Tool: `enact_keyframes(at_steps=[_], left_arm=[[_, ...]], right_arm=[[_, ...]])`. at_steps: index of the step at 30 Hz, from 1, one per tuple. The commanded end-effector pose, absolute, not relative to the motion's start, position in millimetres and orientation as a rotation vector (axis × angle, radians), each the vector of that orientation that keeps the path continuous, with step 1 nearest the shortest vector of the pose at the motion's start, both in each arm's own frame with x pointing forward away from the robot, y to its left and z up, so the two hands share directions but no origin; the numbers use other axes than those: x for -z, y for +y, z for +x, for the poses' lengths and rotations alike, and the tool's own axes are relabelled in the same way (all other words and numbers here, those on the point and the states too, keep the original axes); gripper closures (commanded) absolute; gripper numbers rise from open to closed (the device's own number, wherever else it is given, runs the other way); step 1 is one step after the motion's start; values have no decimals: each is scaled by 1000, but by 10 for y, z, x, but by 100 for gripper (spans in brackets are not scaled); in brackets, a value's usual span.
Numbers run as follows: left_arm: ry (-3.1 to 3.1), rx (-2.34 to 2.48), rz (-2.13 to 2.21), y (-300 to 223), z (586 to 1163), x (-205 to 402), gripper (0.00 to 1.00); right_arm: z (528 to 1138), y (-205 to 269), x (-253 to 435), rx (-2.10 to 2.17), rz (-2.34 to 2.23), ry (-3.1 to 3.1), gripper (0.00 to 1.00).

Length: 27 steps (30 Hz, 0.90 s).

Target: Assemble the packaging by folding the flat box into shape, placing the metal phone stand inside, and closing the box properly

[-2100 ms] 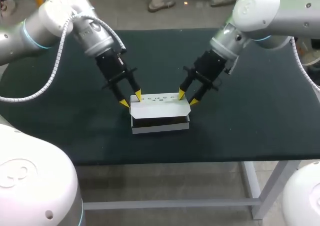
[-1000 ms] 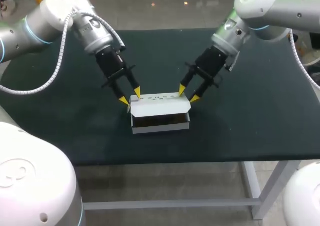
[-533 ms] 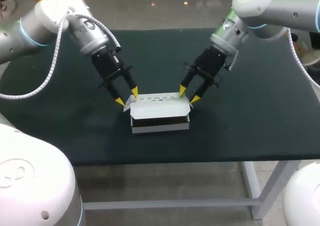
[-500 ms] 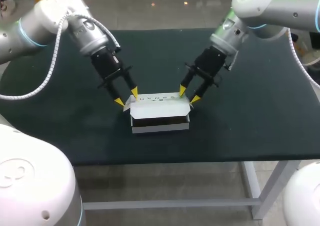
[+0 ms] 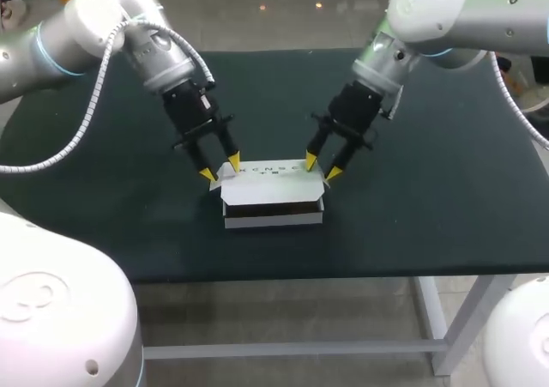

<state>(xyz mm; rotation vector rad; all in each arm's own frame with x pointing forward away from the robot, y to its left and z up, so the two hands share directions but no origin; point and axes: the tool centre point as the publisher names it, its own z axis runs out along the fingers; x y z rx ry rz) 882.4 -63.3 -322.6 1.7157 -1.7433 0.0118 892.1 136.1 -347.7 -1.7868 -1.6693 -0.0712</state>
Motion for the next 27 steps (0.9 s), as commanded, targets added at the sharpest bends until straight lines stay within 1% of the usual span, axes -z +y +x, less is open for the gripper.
enact_keyframes(at_steps=[1,8,11,16,21,22,27], left_arm=[[-1746,-15,1722,-634,8789,3248,47],[-1777,-31,1742,-658,8727,3299,47],[-1798,-39,1749,-674,8707,3316,49],[-1834,-60,1763,-702,8680,3351,47],[-1849,-82,1772,-711,8671,3381,49],[-1854,-86,1773,-710,8667,3385,49],[-1878,-109,1785,-707,8652,3400,49]], right_arm=[[8834,1321,3466,108,-1825,-1675,51],[8765,1265,3455,136,-1836,-1696,51],[8744,1274,3480,144,-1833,-1725,51],[8731,1296,3537,157,-1827,-1753,47],[8712,1306,3578,175,-1816,-1774,45],[8706,1305,3586,179,-1818,-1776,46],[8697,1300,3658,198,-1811,-1791,46]])
